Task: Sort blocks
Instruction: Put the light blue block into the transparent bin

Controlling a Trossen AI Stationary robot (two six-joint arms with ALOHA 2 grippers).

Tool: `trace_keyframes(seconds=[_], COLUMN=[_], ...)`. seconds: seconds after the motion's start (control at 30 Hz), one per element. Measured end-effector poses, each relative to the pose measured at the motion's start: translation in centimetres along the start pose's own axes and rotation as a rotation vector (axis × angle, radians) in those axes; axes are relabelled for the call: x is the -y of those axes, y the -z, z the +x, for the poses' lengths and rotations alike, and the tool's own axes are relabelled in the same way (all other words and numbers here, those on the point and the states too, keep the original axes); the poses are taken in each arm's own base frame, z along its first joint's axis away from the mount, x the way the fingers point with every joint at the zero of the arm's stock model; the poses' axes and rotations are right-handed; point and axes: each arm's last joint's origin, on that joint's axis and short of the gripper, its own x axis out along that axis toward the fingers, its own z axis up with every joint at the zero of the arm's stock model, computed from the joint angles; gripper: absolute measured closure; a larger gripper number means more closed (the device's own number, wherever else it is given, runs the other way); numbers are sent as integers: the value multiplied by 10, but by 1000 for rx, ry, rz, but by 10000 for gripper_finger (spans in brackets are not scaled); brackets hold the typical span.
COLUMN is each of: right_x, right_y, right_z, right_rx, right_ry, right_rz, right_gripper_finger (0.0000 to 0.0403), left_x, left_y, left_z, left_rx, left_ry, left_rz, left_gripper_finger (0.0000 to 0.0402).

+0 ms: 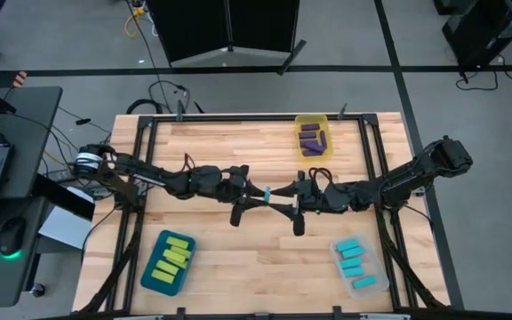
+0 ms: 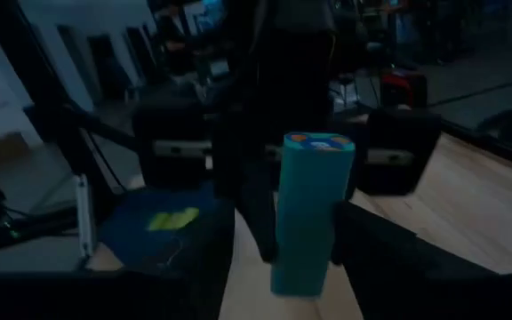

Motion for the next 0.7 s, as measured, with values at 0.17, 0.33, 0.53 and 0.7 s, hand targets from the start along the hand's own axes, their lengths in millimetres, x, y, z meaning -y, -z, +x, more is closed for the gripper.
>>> trace_keyframes(seconds=[0.17,0.33,0.53,0.7], right_x=[0,3,6,5], right_y=[-2,-5,-5,-4], right_z=[0,1,2,2], right_rx=[25,45,40,36], right_ry=[-3,29,42,36], right_rz=[11,16,23,23], right_gripper_finger=[195,199,195,206], left_x=[-1,-3,-1,1], left_y=[6,11,13,12], left_z=[8,15,20,20], left_rx=[67,67,63,76], left_ry=[11,16,28,35], left_rz=[-21,-29,-29,-27], left_gripper_finger=[297,297,298,298])
